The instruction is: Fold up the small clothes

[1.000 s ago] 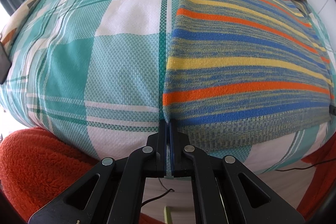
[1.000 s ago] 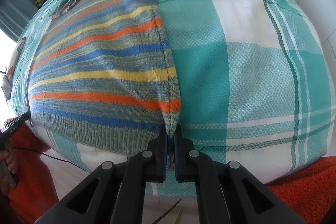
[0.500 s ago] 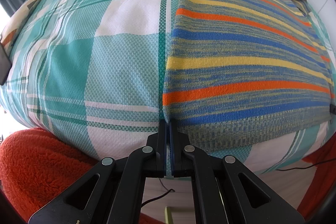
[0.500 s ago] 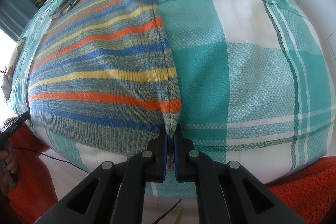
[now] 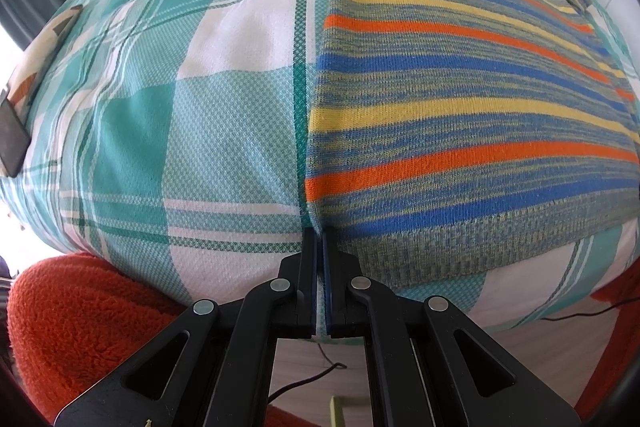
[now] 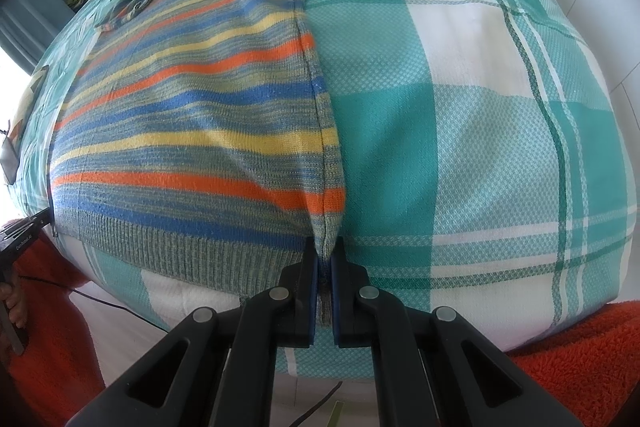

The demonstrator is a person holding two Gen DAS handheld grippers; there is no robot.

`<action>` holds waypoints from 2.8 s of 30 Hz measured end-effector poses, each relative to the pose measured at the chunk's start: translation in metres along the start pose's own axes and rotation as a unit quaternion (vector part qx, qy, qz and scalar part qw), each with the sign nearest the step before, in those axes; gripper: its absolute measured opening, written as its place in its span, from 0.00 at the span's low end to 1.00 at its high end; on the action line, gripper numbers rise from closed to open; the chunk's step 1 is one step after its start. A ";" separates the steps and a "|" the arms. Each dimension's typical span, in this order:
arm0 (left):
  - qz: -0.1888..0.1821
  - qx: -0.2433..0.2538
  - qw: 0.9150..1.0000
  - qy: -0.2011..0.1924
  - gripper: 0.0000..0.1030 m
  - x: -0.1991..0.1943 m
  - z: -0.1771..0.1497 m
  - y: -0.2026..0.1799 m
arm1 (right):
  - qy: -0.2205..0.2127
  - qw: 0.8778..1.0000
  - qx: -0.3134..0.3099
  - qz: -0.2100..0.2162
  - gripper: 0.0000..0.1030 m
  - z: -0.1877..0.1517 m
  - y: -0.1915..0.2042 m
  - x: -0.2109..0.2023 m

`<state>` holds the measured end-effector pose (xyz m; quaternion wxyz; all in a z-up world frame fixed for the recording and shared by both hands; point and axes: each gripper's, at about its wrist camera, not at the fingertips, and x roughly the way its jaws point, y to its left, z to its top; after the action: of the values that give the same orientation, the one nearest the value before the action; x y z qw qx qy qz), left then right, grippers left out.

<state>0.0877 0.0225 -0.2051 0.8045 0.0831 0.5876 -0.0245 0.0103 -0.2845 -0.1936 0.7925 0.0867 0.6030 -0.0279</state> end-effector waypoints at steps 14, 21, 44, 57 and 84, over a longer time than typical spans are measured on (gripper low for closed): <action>0.059 0.024 0.998 -0.028 0.70 -0.064 -0.022 0.000 | 0.026 0.998 0.014 -0.050 0.53 0.015 -0.024 -0.047; 0.026 -0.086 0.987 -0.136 0.82 -0.091 0.016 0.030 | -0.093 0.995 -0.007 -0.032 0.77 0.116 -0.014 -0.111; 0.008 -0.084 0.993 -0.078 0.81 -0.026 0.018 0.016 | -0.083 0.978 0.161 -0.107 0.13 0.306 -0.200 -0.054; 0.010 -0.090 0.994 -0.065 0.81 -0.019 0.018 0.015 | -0.131 0.944 0.247 0.173 0.35 0.181 -0.236 -0.010; 0.022 -0.102 0.993 -0.053 0.82 -0.015 0.016 0.015 | -0.186 0.909 0.319 0.191 0.31 0.273 -0.238 0.006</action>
<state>0.1002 0.0340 -0.1846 0.8392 0.0121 0.5416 0.0486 0.2363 -0.5647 -0.1540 0.8107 0.4416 0.3753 -0.0828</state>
